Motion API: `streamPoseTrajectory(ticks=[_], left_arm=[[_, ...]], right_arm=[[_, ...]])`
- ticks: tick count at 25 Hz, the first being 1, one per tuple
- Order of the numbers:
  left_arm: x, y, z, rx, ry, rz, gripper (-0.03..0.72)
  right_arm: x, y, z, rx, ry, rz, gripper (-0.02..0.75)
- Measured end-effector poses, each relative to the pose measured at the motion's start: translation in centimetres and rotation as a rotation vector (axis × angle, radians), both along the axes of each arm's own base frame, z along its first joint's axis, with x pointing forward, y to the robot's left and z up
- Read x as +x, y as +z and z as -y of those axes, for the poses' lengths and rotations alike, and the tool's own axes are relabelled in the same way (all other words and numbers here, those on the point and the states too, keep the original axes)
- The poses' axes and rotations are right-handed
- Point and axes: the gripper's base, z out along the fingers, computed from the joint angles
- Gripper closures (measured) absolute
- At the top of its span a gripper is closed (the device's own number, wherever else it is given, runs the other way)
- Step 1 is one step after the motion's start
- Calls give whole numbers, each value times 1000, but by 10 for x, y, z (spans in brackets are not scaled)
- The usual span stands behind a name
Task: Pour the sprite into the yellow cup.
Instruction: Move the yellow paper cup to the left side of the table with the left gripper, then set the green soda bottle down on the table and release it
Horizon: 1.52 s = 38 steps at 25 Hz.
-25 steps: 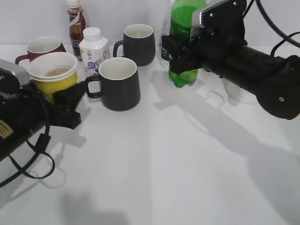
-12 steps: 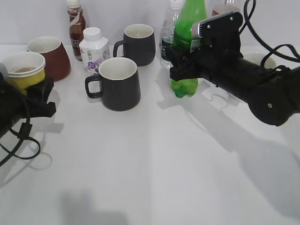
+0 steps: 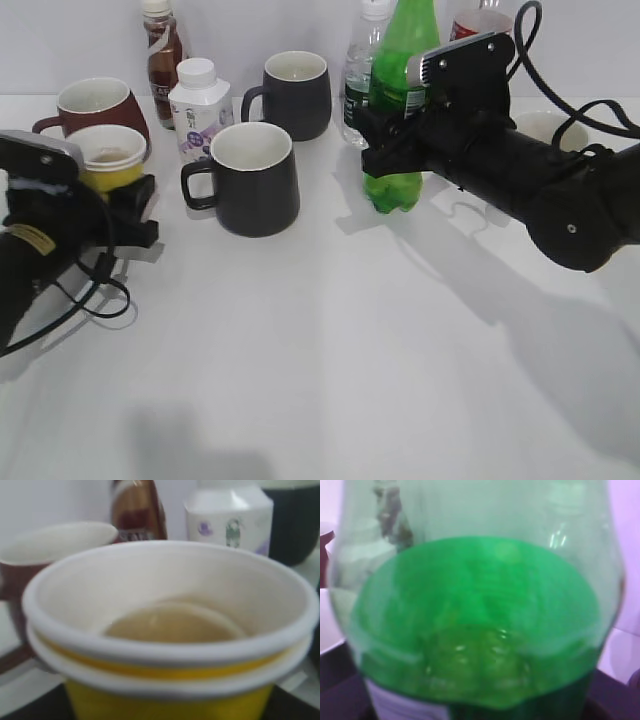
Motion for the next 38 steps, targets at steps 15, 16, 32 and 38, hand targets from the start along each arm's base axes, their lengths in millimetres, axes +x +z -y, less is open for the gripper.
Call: streamPoseTrajectory(ticks=[15, 16, 32, 38], left_arm=[[4, -20, 2, 10, -7, -35, 81], [2, -21, 1, 10, -7, -40, 77], [-52, 0, -19, 16, 41, -91, 70], [-71, 12, -24, -73, 59, -103, 72]], right_arm=[[0, 1, 0, 3, 1, 14, 290], [0, 1, 0, 3, 1, 14, 290], [2, -23, -6, 13, 46, 48, 290], [1, -25, -5, 14, 44, 8, 120]])
